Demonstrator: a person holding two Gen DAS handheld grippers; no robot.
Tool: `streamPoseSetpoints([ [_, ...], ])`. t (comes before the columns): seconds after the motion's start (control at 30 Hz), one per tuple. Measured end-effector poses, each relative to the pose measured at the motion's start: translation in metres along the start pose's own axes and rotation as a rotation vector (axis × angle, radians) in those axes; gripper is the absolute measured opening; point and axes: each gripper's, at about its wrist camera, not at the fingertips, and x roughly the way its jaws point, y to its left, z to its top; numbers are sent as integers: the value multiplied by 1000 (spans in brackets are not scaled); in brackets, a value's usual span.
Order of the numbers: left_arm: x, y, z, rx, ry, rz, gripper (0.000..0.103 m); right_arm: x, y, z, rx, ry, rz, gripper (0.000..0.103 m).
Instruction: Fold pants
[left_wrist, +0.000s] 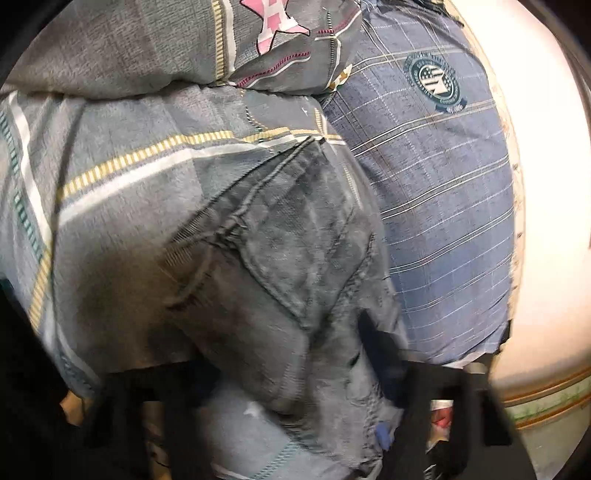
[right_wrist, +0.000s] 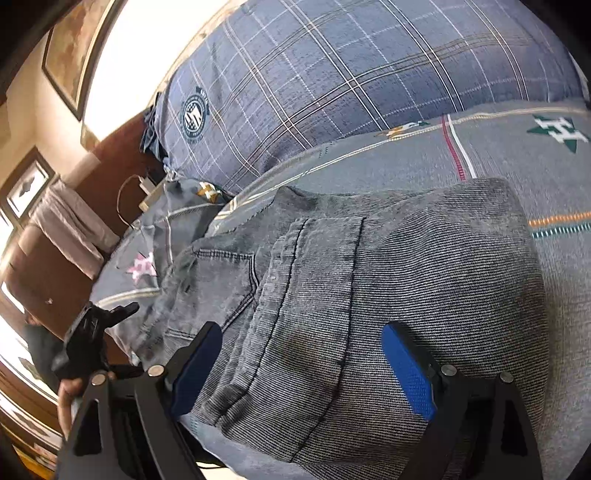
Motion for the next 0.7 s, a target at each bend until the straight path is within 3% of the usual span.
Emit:
streamPoseSetpoints([
  [0.03, 1, 1, 1, 7, 3, 19, 36, 0, 0, -1, -2, -1, -1, 90],
  [0.17, -2, -1, 2, 41, -5, 34, 26, 0, -2, -2, 11, -10, 4, 90],
  [0.3, -6, -18, -3, 151, -47, 74, 22, 1, 0, -2, -4, -10, -3, 91],
  [0.4, -1, -14, -3, 146, -46, 87, 23, 1, 0, -3, -5, -10, 1, 91],
  [0.43, 2, -11, -3, 134, -41, 90, 24, 1, 0, -3, -3, -12, 3, 91],
  [0.5, 4, -6, -3, 115, -45, 98, 37, 0, 0, -3, 1, -12, 8, 91],
  [0.57, 6, -4, -4, 104, -50, 63, 63, 0, -1, -4, 6, -12, 11, 91],
  [0.63, 8, -12, -6, 133, -52, 77, 66, -1, -1, -4, 8, -12, 13, 91],
  [0.7, 9, -19, -8, 172, -63, 114, 58, -1, -1, -4, 8, -13, 14, 91],
])
